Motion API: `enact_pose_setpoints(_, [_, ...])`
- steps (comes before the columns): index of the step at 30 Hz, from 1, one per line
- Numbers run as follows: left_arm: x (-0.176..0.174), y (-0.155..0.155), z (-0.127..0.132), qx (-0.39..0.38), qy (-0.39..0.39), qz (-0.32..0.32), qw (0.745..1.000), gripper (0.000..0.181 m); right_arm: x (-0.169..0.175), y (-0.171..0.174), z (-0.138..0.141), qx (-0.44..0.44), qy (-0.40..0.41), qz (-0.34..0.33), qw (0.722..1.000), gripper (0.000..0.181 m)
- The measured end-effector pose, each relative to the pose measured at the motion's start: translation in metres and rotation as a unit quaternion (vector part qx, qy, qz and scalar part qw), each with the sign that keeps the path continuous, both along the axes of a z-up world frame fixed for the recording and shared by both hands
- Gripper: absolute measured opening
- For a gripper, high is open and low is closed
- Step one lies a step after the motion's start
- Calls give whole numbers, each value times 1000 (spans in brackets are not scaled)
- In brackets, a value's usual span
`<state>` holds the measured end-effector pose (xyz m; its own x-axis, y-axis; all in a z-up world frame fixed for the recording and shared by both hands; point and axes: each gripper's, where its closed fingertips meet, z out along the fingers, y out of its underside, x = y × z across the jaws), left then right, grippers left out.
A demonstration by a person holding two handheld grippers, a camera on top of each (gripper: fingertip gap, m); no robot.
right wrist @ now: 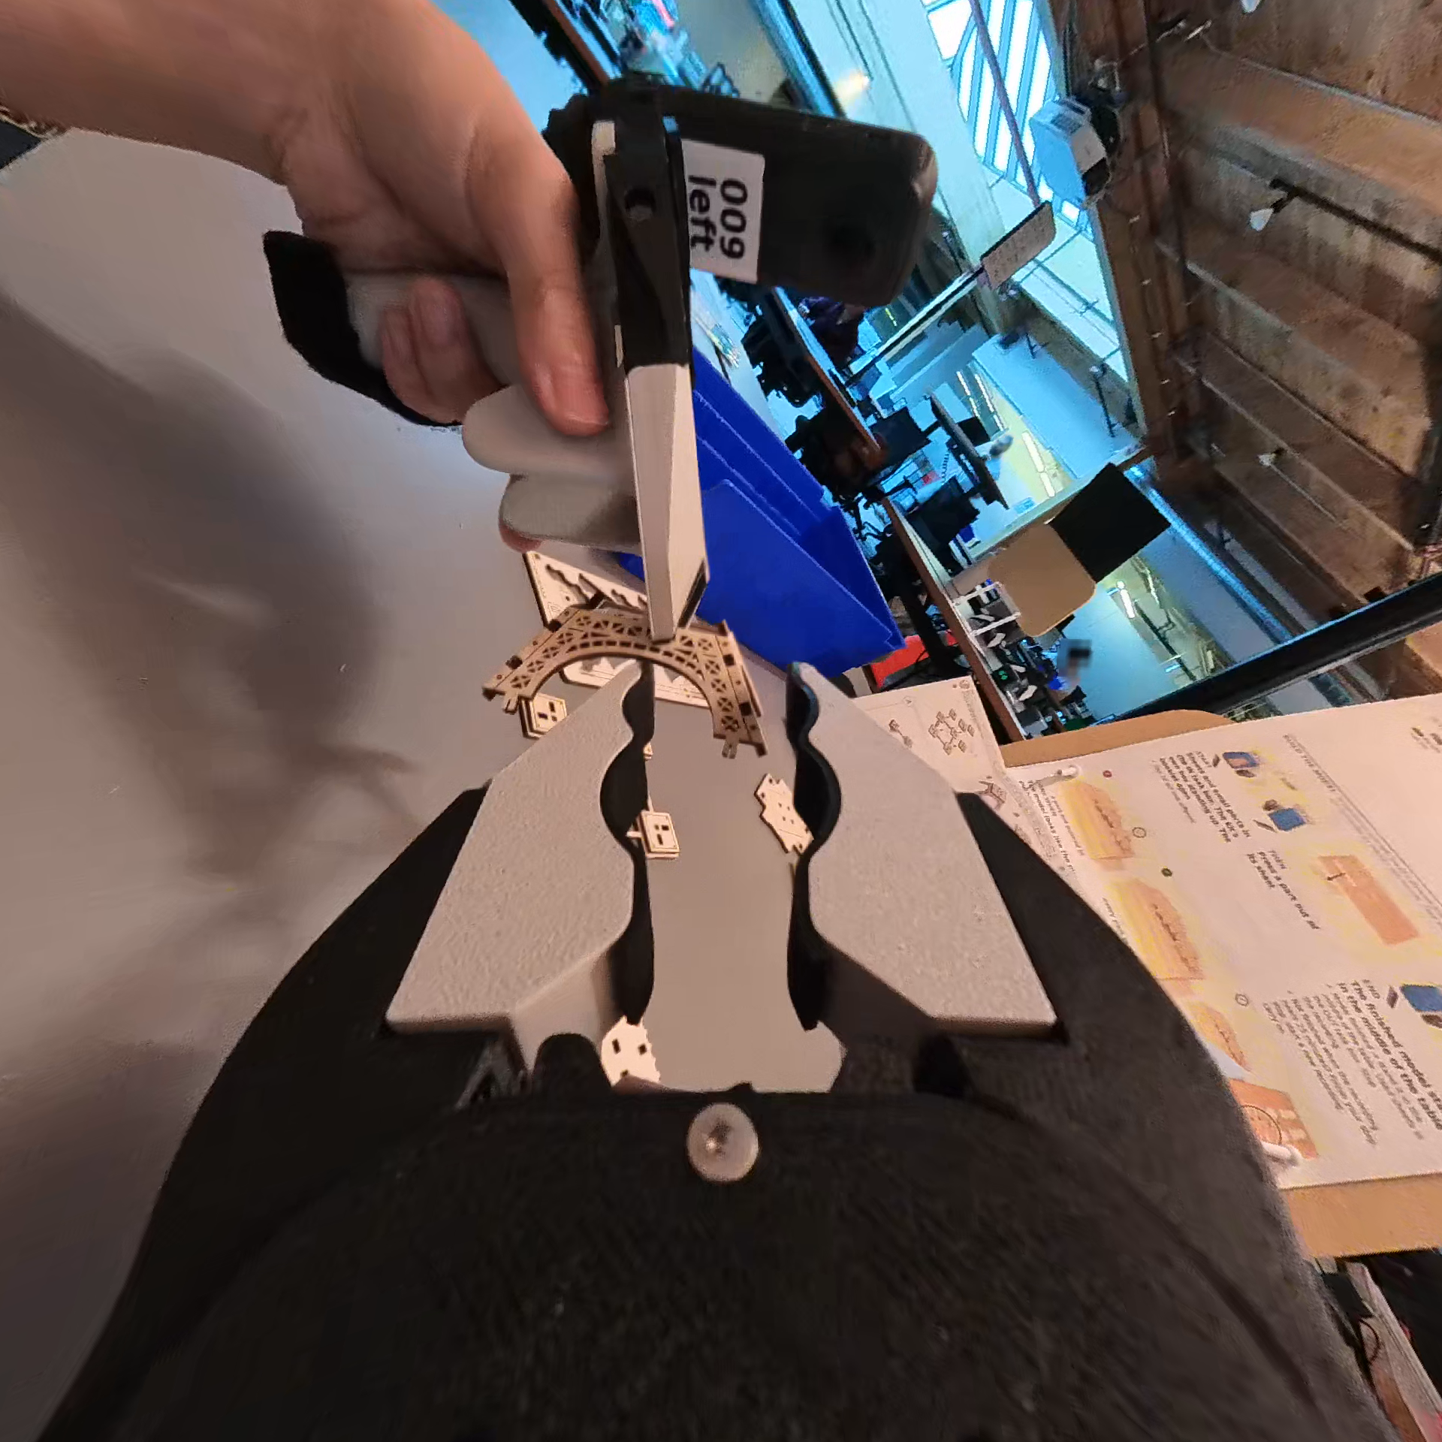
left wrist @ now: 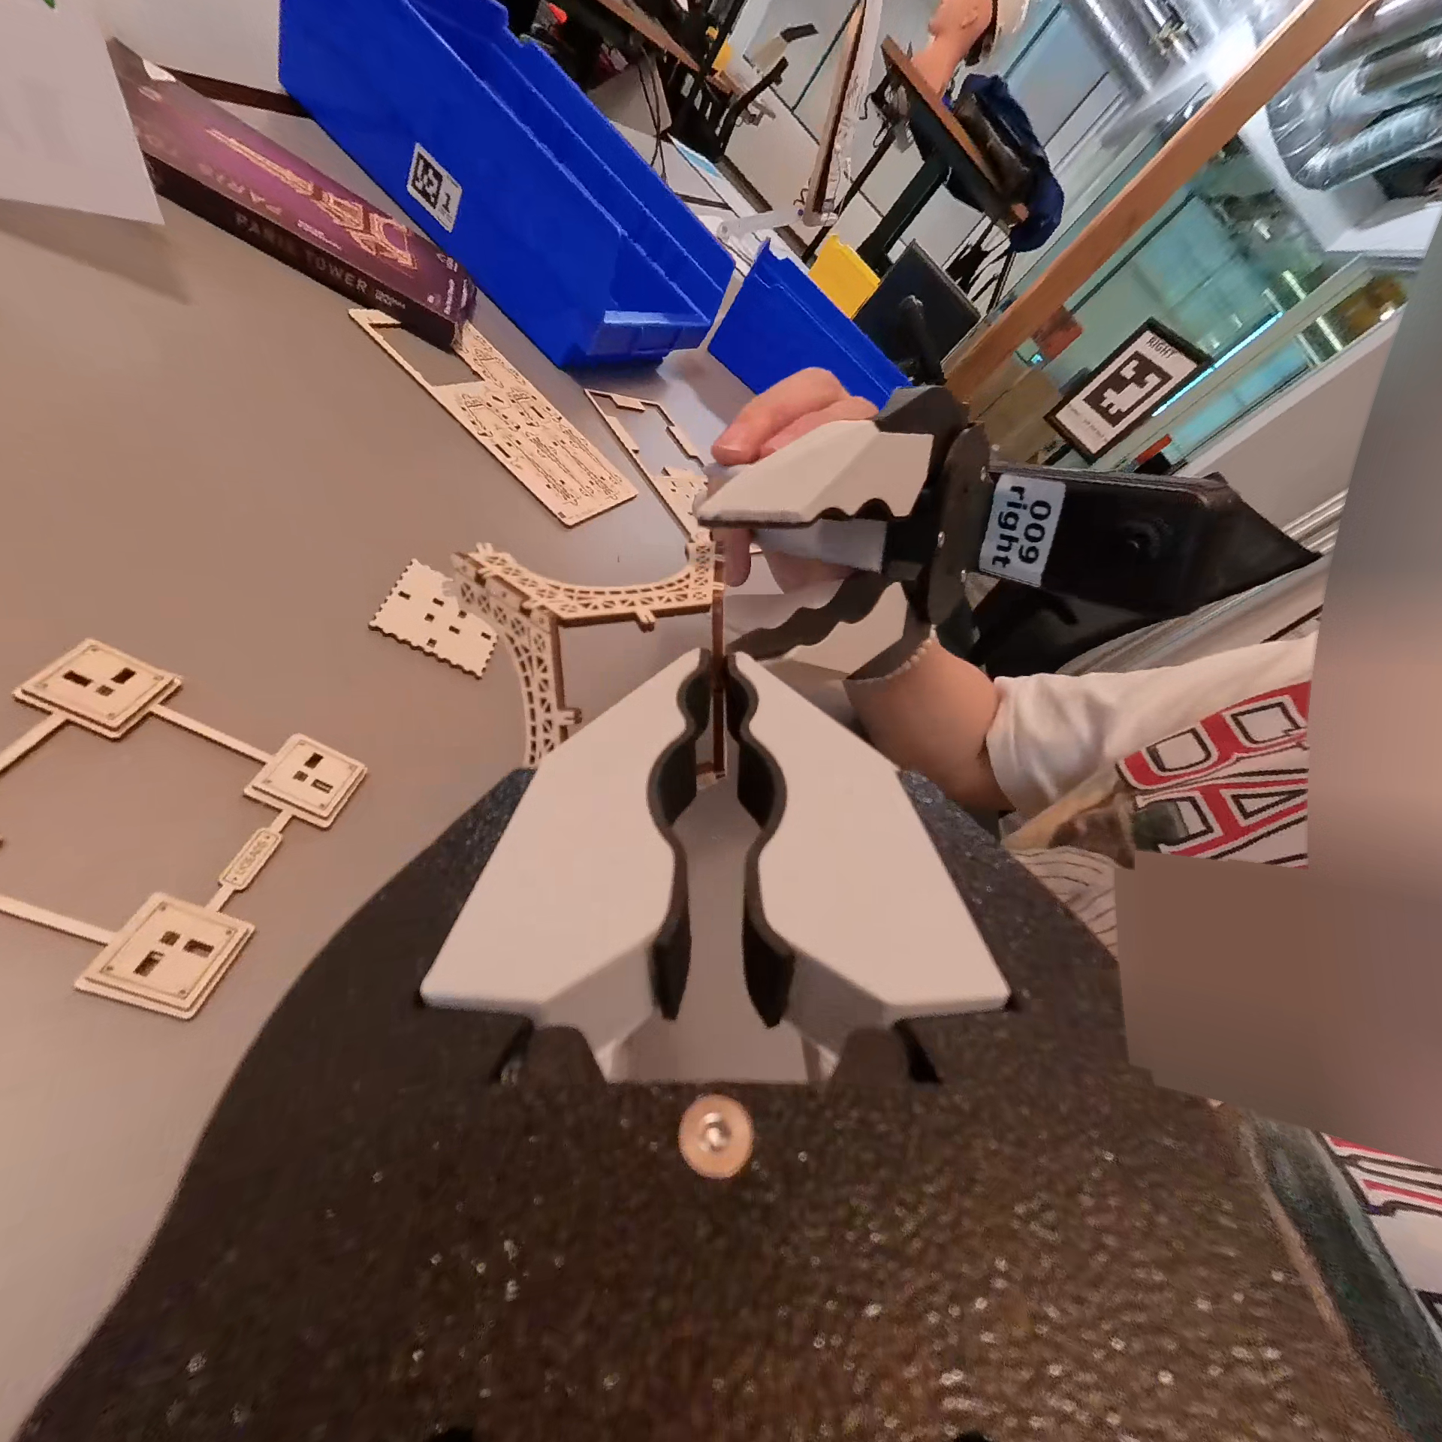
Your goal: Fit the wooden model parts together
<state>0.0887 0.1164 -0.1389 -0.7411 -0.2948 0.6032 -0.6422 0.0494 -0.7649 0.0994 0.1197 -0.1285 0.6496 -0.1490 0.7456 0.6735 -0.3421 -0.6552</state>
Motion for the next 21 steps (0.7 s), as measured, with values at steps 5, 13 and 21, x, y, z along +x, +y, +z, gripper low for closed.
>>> enact_pose_setpoints(5, [1,0,-4,0,16,2,1000,0,-1,-1,-2,-19,-12,-1,1000,28])
enact_pose_setpoints(13, [0,-1,-14,23,23,-4,999,0,2,-1,-16,-70,-41,-15,997,18])
enact_pose_setpoints(21, [3,3,-23,61,12,6,998,0,4,2,-26,-108,-96,-25,989,11])
